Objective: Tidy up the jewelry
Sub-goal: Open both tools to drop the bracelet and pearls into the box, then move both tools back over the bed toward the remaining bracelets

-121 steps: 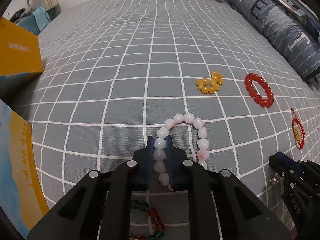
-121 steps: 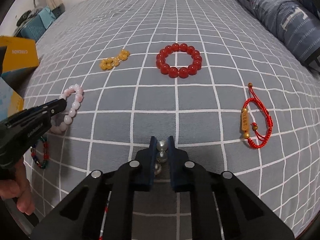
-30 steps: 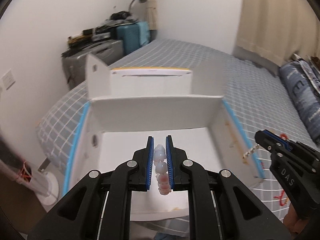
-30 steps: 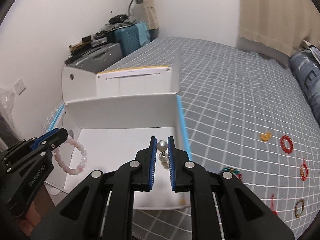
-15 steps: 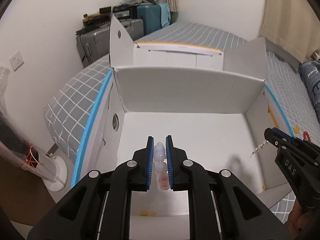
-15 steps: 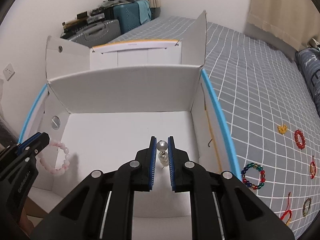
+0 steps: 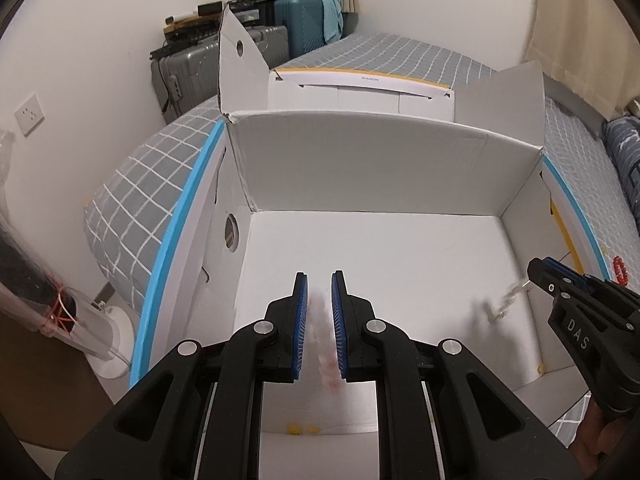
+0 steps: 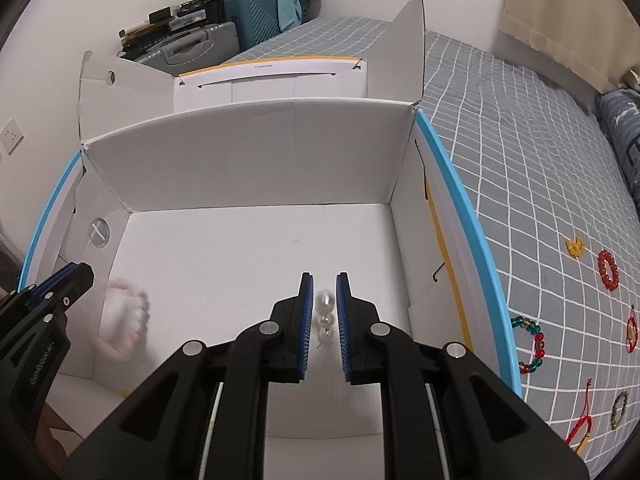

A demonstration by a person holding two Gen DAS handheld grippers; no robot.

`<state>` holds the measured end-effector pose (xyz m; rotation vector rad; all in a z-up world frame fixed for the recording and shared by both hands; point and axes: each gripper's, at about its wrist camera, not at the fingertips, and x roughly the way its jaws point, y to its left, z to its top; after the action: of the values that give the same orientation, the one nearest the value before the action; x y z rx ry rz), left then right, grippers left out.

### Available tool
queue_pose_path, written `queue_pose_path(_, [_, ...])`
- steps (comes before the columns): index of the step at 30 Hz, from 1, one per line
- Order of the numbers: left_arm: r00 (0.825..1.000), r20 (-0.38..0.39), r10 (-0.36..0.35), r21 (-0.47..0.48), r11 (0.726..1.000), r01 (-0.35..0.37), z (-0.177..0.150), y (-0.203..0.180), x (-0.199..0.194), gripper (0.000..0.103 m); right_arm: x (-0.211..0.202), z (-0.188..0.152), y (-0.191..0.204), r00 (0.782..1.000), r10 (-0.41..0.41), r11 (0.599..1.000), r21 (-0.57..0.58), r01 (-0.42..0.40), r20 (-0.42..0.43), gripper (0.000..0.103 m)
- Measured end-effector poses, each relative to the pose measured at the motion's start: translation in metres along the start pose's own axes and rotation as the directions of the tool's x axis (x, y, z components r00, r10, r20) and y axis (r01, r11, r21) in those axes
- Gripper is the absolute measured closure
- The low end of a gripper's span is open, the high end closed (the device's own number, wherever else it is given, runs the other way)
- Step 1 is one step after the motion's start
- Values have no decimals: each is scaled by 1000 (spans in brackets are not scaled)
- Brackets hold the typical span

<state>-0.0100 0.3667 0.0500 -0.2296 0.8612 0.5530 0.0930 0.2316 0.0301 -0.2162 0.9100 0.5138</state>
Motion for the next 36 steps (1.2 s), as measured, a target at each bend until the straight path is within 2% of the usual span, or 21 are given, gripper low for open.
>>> queue_pose_path(2, [1000,7,2,-2,1000,-2,0,0,-3,87,-2,0,1,1000,3,1000,-4,-3,3,91])
queue_pose_path(3, [1000,8,-1,-3,1000,1,1,-1,-4,85,-3,1,2,1000,7,1000,-5,-7,6,87])
queue_pose_path(4, [1000,11,-5,-8,1000,6,1,-1,-7,75,-5,1,2,1000,14,1000,-4,-14,9,78])
queue_pose_path(5, [1000,16,-6,-12,1000,6,2,-1,-9,66,-8,1,1,1000,24,1000,1,-24,19,73])
queue_pose_path(6, [1000,27,-3,-14,1000,3,2,-2,-12,63,-12,1,0,999,27,1000,4,-27,30,64])
queue_pose_path(8, [999,43,1,-13,1000,0,3,-3,-18,50,-21,2,-2,998,27,1000,10,-28,56,55])
queue_pose_path(10, [998,62,0,-16,1000,1,3,-4,-24,42,-30,4,-4,997,24,999,20,-25,80,37])
queue_pose_path(12, [997,73,-15,-18,1000,16,4,-6,-31,37,-40,6,-8,994,6,1000,28,-9,109,27])
queue_pose_path(14, [996,88,-20,-19,1000,22,5,-9,-38,27,-50,7,-13,991,-12,999,32,8,133,21])
queue_pose_path(16, [994,111,-22,-18,1000,24,6,-15,-47,22,-59,6,-20,988,-22,999,38,16,150,14])
queue_pose_path(19, [990,140,-34,-9,999,36,8,-27,-59,11,-73,4,-33,982,-68,997,54,59,177,7])
queue_pose_path(21, [986,162,-43,1,999,44,9,-37,-66,6,-81,2,-44,977,-96,994,63,85,191,7])
queue_pose_path(25, [978,190,-87,31,996,83,9,-61,-80,6,-101,-4,-75,969,-137,989,89,121,207,7])
queue_pose_path(36, [960,190,-205,146,973,179,6,-146,-108,6,-152,-38,-153,950,-227,968,155,196,215,7])
